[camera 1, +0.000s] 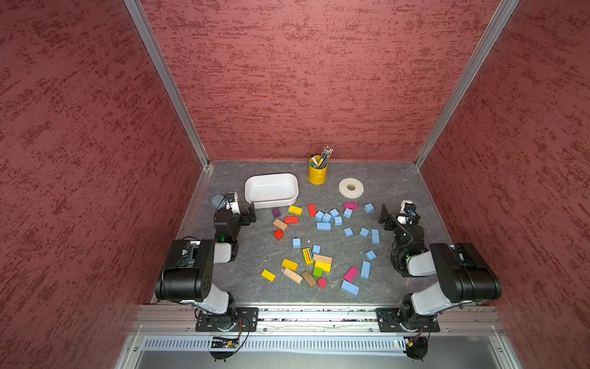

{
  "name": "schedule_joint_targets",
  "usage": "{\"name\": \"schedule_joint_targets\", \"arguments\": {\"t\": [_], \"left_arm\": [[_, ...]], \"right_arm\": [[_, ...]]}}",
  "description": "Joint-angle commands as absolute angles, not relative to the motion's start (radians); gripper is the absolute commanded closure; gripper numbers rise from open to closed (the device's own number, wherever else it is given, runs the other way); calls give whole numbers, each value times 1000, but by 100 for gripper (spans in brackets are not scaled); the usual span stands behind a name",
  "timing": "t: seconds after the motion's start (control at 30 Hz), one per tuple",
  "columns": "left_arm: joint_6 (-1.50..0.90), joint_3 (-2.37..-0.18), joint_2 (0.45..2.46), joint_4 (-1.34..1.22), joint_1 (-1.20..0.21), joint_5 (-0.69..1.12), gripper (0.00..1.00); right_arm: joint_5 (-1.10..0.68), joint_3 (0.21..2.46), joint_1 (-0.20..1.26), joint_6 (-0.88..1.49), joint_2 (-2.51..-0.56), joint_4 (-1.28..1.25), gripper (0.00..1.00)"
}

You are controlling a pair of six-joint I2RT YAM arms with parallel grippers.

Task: Pick out the blue building blocks
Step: Pick up the building block from the center of the board.

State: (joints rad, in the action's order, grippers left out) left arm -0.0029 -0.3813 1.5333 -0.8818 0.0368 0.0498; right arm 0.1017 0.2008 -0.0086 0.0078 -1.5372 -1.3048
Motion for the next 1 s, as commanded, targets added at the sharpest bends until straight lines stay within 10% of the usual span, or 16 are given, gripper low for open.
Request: {"name": "schedule_joint_targets", "arguments": {"t": [0.0, 0.57, 0.97], "left_arm": [[-4, -384, 1531, -880, 49, 70, 0], [-6, -333, 1469, -925, 45, 54, 0], [-111, -622, 1087, -274, -52, -138, 0]], "right_arm": [[112, 213, -15, 15, -1540, -1333, 1], [171, 221, -11, 29, -1470, -1266, 1], [81, 409, -10, 128, -1143, -798, 1]]}}
